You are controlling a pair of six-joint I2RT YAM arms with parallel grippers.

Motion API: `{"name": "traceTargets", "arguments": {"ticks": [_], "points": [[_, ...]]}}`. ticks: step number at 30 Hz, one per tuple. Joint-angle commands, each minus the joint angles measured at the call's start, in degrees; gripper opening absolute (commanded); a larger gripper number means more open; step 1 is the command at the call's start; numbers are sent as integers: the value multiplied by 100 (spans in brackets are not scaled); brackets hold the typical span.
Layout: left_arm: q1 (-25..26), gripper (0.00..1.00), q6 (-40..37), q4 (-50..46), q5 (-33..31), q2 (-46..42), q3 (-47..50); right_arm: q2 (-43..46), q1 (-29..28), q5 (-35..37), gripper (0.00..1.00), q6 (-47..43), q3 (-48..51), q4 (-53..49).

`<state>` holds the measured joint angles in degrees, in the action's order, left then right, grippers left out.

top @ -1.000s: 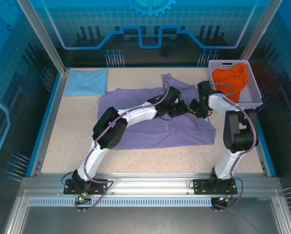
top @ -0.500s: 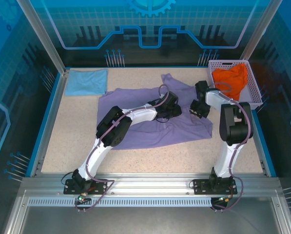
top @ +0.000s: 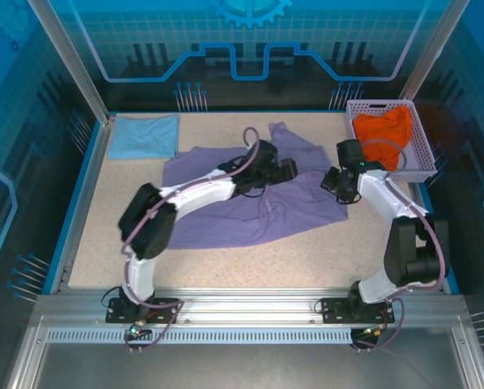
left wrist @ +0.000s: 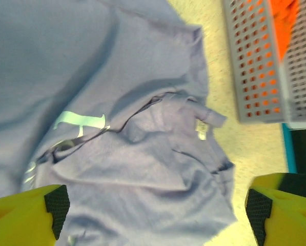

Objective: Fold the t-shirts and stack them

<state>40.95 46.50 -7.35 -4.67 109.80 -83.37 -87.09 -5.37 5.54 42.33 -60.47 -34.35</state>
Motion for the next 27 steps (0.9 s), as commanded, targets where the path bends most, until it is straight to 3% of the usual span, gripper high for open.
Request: {"name": "traceTargets", "arguments": {"ticks": [1, 4, 11, 16, 21, 27], "points": [[-307, 86, 237, 6, 170, -859, 985, -114, -75, -485, 42, 39, 376, 101], [-593, 77, 446, 8, 413, -1477, 2085, -348, -28, -728, 42, 67, 551, 242], [-1229, 74, 751, 211, 649, -2139, 4146, -742, 456, -915, 42, 543, 959, 301], [-1429, 75, 978, 81, 287, -2422, 4979, -633, 731, -855, 39, 1051, 1471, -26], [-1433, 75, 1244, -65, -76, -3096, 5655, 255, 845, -817, 39, 1576, 2308, -257], [-1432, 76, 1355, -573, -346, -4084, 6138, 2050, 868, -811, 41, 1886, 3137, -1067]]}}
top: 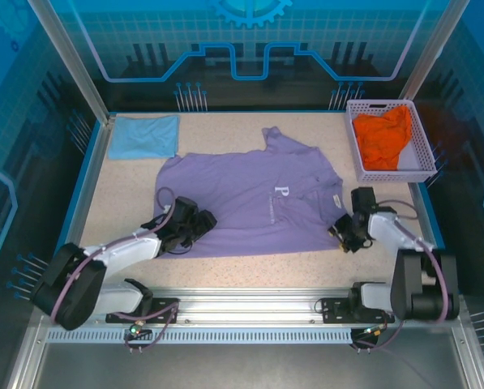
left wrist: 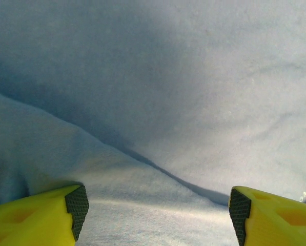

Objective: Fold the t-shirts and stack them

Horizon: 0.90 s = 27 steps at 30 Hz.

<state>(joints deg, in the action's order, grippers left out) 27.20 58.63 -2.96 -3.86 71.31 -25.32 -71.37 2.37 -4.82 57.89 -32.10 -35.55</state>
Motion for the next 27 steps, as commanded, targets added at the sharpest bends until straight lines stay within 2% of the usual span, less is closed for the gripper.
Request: {"name": "traceTargets", "arguments": {"ticks": [1, 6, 10, 12, 15, 19, 21, 24, 27], "points": [[-57, 76, 161, -1108, -449, -391, 413, 819, 82, 271, 41, 396, 383, -1122], [-59, 80, 163, -1581, -471, -1169, 578, 2167, 64, 134, 44, 447, 761, -1660], [-57, 86, 79, -2034, -510, -1852, 444, 2956, -26, 159, 46, 240, 321, -2128], [-60, 91, -70, -2270, -563, -2127, 172, 3181, -106, 99, 48, -10, 55, -1968], [-131, 95, -401, -2670, -569, -2138, -566, 3152, -357, -81, 57, -400, -445, -1512], [-584, 96, -973, -3047, -112, -1663, -1765, 2384, -1155, 102, 71, -1076, -1350, -883], [-935, 96, -1177, -3255, 208, -1234, -2416, 1559, -1690, 587, 76, -1468, -2198, -936], [-1483, 94, -1229, -3403, 665, -459, -3267, 3, -2322, 1129, 76, -2148, -3666, -1216], [-2032, 89, -1041, -3371, 1050, 376, -4020, -1728, -2581, 1322, 75, -2679, -5409, -1595]]}}
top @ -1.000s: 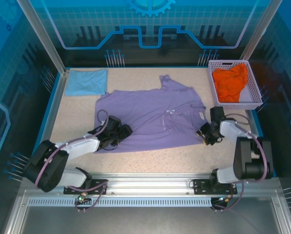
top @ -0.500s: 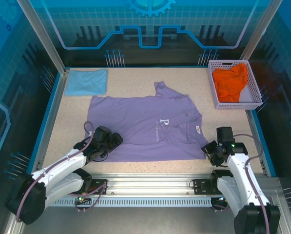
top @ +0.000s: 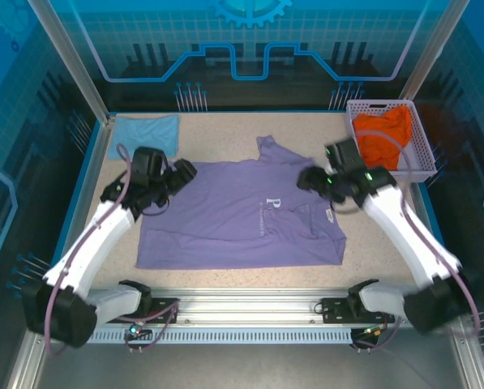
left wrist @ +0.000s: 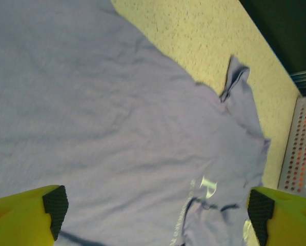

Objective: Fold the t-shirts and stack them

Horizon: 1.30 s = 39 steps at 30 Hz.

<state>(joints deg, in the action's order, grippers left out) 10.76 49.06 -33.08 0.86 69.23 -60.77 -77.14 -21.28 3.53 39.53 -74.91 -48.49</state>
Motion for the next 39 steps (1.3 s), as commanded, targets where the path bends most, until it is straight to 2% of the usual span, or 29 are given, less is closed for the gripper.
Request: {"name": "traceTargets", "arguments": {"ticks": [1, 4, 6, 9, 11, 12, 14, 18, 22, 35, 39], "points": [[-543, 87, 8, -311, 683, 829, -676, -1654, -259, 556, 74, -907, -1693, -461], [-852, 81, 201, -255, 701, 1687, -1326, -3395, -308, 838, 70, -976, -3722, -981], [-994, 80, 125, -531, 420, 2332, -1875, -4546, -308, 899, 69, -967, -5172, -1327], [-1232, 76, 80, -748, 402, 3166, -2433, -6097, -289, 914, 63, -855, -7232, -1847], [-1344, 72, -52, -963, 253, 3678, -2850, -6845, -265, 864, 61, -688, -8246, -2083], [-1393, 72, -171, -1180, 130, 3955, -3144, -7059, -255, 723, 59, -619, -8427, -2046], [-1502, 71, -351, -1479, -68, 4360, -3561, -7168, -268, 567, 58, -580, -8133, -1713], [-1811, 69, -466, -1399, -193, 4779, -3699, -7076, -342, 866, 60, -842, -7270, -1154], [-2039, 67, -569, -1214, 224, 5189, -3822, -7237, -363, 754, 61, -1022, -7327, -1155], [-2210, 61, -845, -1074, 788, 5932, -4123, -7707, -561, 831, 55, -934, -7560, -1352], [-2215, 60, -1006, -1182, 663, 6105, -4346, -7779, -519, 869, 52, -901, -7566, -1367]]}}
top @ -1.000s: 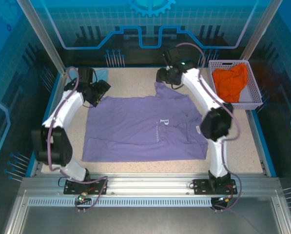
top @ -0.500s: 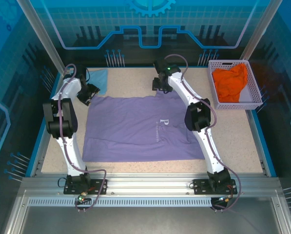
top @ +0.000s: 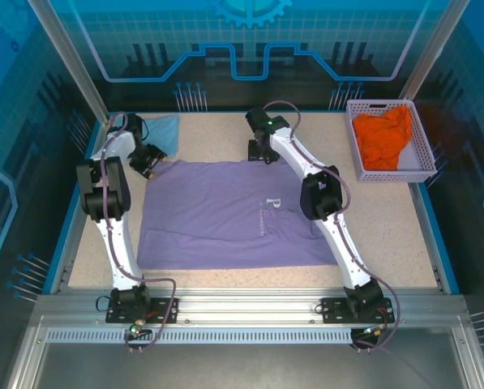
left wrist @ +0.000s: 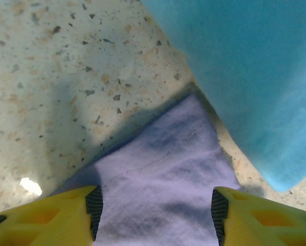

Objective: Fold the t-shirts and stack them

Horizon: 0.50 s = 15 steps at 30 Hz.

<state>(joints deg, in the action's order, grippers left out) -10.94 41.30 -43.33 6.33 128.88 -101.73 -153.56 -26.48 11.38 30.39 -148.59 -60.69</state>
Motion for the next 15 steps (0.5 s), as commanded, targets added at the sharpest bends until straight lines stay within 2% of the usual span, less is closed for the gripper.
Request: {"name": "traceTargets", "arguments": {"ticks": [1, 8, 15], "points": [[-46, 60, -246, -150, 110, 166, -274, -141, 2, 95, 52, 16, -203, -148], [-20, 61, -315, -105, 96, 57, -323, -192, 57, 100, 48, 48, -202, -157], [39, 62, -234, -105, -237, -216, -293, -195, 116, 65, 38, 65, -196, -137]]}}
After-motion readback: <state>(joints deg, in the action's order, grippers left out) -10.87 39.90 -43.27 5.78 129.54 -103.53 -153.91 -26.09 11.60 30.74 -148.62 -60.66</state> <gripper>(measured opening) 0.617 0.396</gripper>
